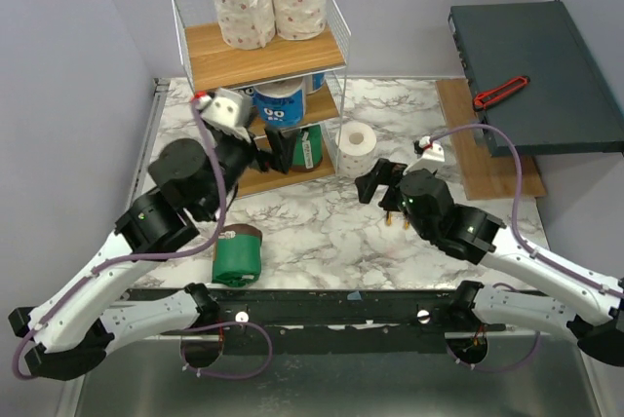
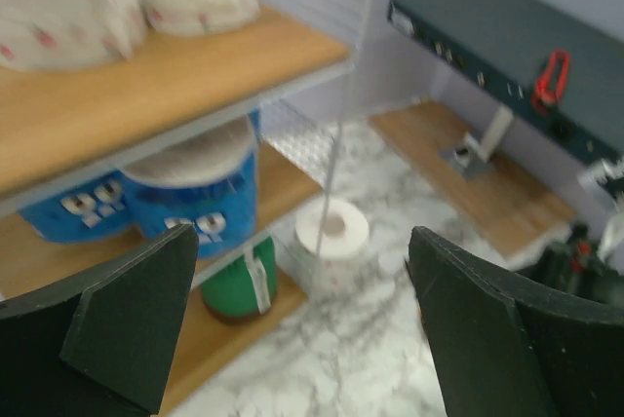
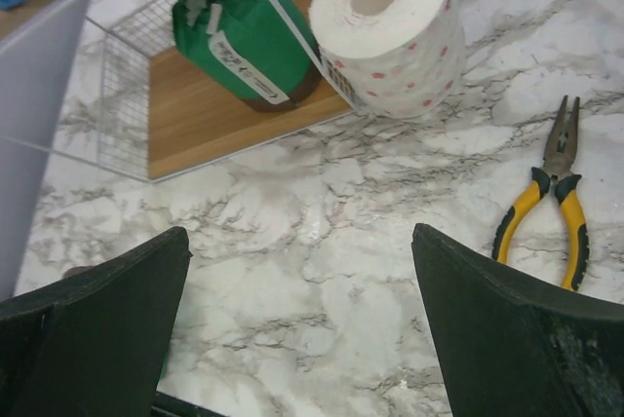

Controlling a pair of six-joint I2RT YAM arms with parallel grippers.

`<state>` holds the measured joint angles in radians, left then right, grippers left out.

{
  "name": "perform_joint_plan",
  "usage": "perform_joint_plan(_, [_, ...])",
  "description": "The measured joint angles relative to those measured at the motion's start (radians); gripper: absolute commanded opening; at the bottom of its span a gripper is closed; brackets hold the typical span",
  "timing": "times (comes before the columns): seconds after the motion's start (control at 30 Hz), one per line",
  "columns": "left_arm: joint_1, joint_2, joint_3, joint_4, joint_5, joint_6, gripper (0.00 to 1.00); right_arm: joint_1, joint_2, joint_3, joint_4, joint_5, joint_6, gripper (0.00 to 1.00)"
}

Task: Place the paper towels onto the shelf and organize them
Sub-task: Adjust the paper towel on the shelf, then adjust the paper towel at the center of the board.

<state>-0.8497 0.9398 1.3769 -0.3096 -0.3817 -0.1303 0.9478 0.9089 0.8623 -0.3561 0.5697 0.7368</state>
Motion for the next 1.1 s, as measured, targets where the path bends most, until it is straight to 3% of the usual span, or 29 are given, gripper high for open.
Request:
perform_joint_plan(0.2, [-0.129, -0.124, -0.360, -0.052, 0.013, -0.140, 0.93, -0.013, 0.135, 0.000, -0.020, 0.043, 0.016, 0.96])
perform_joint_plan(0.33, [-0.141, -0.287, -0.591, -0.055, 0.016, -0.241, 0.92, -0.082, 0.189, 0.002, -0.018, 0.033, 0.029, 0.94])
perform_joint_plan(0.43, [-0.141, -0.395, -0.683, -0.039, 0.012, -0.300, 0.92, -0.168, 0.249, 0.017, -0.008, -0.007, 0.047, 0.92])
perform_joint_plan(0.67, [-0.141, -0.538, -0.808, 0.017, -0.037, -0.410, 0.92, -0.305, 0.418, 0.044, 0.048, -0.103, 0.142, 0.89])
perform_joint_plan(1.1, [-0.141, -0.659, -0.883, -0.034, -0.121, -0.521, 0.93, -0.357, 0.557, 0.155, 0.152, -0.110, 0.254, 0.89])
